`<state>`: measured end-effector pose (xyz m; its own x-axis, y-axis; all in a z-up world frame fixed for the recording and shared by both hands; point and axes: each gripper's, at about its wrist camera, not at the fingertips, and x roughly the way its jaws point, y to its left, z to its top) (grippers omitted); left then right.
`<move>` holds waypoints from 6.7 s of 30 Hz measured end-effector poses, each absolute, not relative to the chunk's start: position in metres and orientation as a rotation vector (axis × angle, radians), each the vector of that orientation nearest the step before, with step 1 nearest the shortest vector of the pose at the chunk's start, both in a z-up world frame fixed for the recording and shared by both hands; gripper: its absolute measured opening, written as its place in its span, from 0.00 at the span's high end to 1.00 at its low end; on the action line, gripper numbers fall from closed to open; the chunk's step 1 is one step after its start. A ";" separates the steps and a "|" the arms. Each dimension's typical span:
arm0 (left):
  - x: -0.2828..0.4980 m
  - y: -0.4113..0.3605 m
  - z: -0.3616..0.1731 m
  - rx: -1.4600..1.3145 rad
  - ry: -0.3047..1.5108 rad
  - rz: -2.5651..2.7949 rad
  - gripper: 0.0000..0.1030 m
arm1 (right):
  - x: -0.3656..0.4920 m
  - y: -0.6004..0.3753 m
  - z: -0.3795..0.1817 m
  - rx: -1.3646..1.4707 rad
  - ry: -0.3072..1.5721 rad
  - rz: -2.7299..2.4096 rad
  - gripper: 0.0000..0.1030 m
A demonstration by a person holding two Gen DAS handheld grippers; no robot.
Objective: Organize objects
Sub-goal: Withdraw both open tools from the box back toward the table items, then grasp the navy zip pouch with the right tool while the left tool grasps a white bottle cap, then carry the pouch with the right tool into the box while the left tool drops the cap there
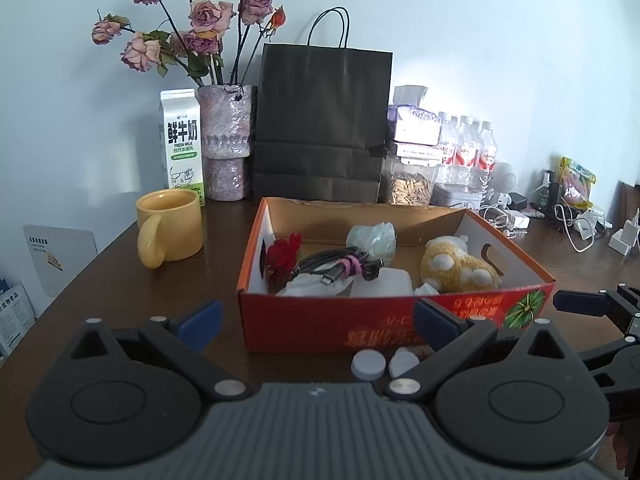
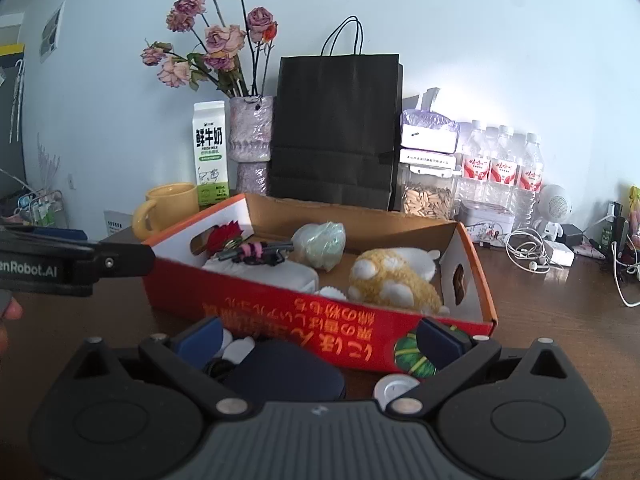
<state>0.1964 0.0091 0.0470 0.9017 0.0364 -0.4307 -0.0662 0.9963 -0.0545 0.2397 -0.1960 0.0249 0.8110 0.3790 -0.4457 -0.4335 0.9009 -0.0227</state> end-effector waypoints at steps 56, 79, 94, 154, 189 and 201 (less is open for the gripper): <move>0.156 0.036 0.003 -0.104 0.571 0.075 0.00 | 0.221 -0.191 -0.001 0.057 0.615 0.497 0.38; 0.170 0.009 -0.007 -0.052 0.617 0.049 0.00 | 0.223 -0.199 -0.011 0.037 0.600 0.525 0.39; 0.201 -0.027 -0.019 0.005 0.656 0.024 0.00 | 0.229 -0.247 -0.008 0.070 0.532 0.477 0.39; 0.207 -0.030 0.036 -0.059 0.479 -0.068 0.72 | 0.241 -0.221 0.024 0.010 0.433 0.504 0.41; 0.355 0.000 0.052 -0.118 0.423 -0.047 0.72 | 0.392 -0.170 0.026 0.036 0.464 0.482 0.41; 0.348 0.003 0.049 -0.100 0.412 0.002 0.00 | 0.389 -0.178 0.029 0.034 0.447 0.435 0.00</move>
<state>0.3481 0.0030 0.0487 0.9165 -0.0185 -0.3996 -0.0222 0.9950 -0.0969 0.3887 -0.1783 0.0291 0.8119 0.4148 -0.4108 -0.4000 0.9078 0.1262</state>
